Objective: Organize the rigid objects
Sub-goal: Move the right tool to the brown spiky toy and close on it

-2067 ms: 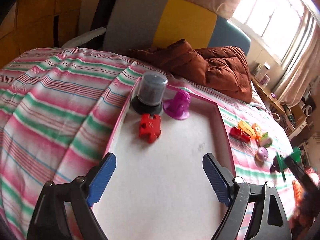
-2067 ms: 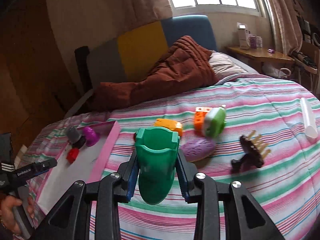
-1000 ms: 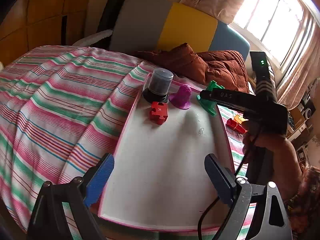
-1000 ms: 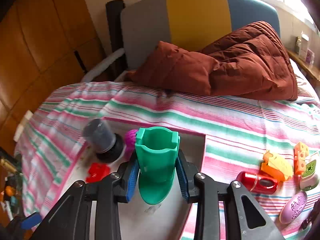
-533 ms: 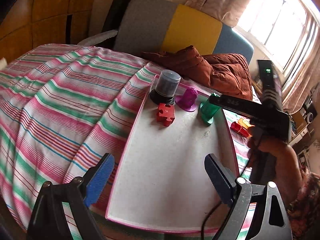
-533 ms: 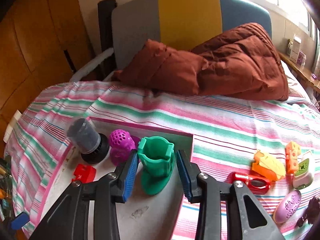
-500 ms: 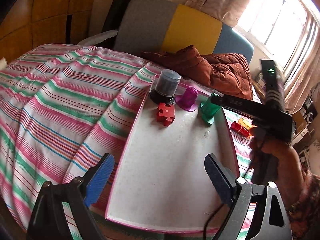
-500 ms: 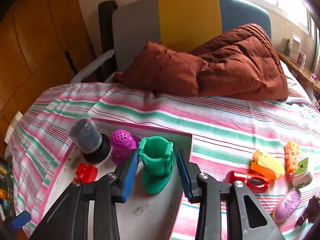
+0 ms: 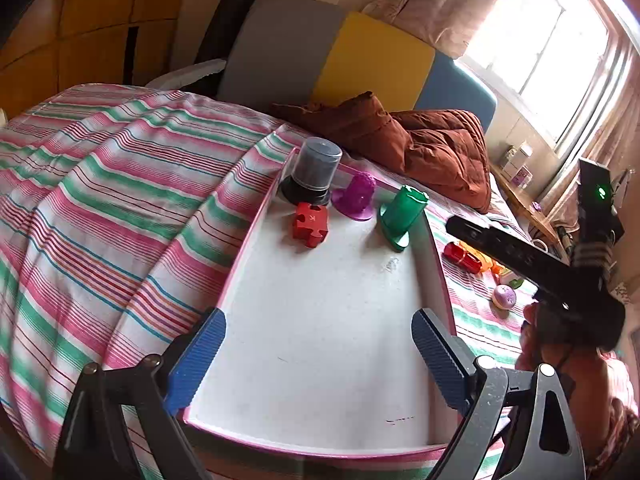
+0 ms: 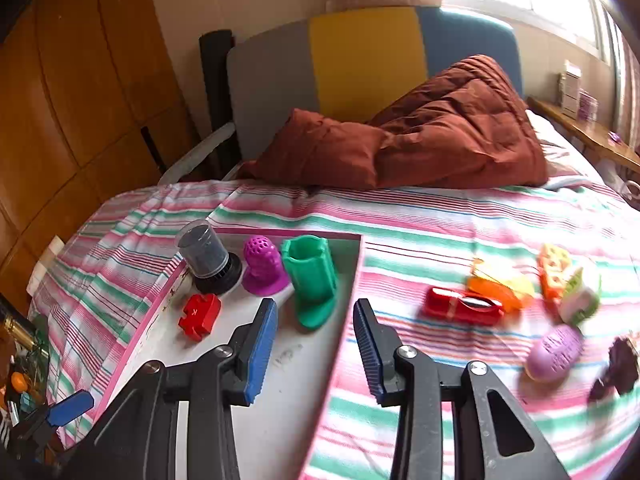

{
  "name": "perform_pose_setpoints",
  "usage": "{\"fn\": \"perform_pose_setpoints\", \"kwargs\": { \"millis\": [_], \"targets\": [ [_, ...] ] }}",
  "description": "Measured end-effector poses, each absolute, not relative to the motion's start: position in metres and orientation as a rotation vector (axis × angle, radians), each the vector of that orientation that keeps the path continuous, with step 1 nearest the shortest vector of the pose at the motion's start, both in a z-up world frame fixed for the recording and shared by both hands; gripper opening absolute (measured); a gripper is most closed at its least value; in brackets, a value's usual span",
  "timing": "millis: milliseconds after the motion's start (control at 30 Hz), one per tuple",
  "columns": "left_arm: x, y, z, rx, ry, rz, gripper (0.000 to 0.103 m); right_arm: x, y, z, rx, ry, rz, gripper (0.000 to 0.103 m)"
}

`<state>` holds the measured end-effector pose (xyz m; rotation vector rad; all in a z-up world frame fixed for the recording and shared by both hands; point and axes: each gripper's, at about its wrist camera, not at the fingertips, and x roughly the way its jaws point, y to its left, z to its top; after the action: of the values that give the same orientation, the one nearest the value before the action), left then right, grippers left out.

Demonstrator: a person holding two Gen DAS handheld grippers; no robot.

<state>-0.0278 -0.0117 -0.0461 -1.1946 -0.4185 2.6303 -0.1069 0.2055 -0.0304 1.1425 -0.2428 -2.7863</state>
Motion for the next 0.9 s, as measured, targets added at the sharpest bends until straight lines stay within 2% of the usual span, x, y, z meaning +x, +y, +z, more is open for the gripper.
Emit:
{"fn": "perform_pose_setpoints", "kwargs": {
  "millis": [267,500,633,900],
  "targets": [
    [-0.018,0.004,-0.047,-1.197,-0.434,2.579,0.099,-0.057,0.243,-0.039,1.166,-0.391,-2.835,0.040],
    [-0.010,0.042,-0.038,-1.204,-0.270,2.563,0.099,-0.026,0.284,-0.052,1.208,-0.514,-2.888,0.040],
    [-0.004,0.063,-0.034,-1.211,-0.188,2.553,0.100,-0.008,0.299,-0.058,1.216,-0.488,-2.930,0.040],
    [0.008,0.095,-0.024,-1.162,-0.031,2.546,0.101,0.020,0.329,-0.073,1.287,-0.311,-3.027,0.042]
  ]
}}
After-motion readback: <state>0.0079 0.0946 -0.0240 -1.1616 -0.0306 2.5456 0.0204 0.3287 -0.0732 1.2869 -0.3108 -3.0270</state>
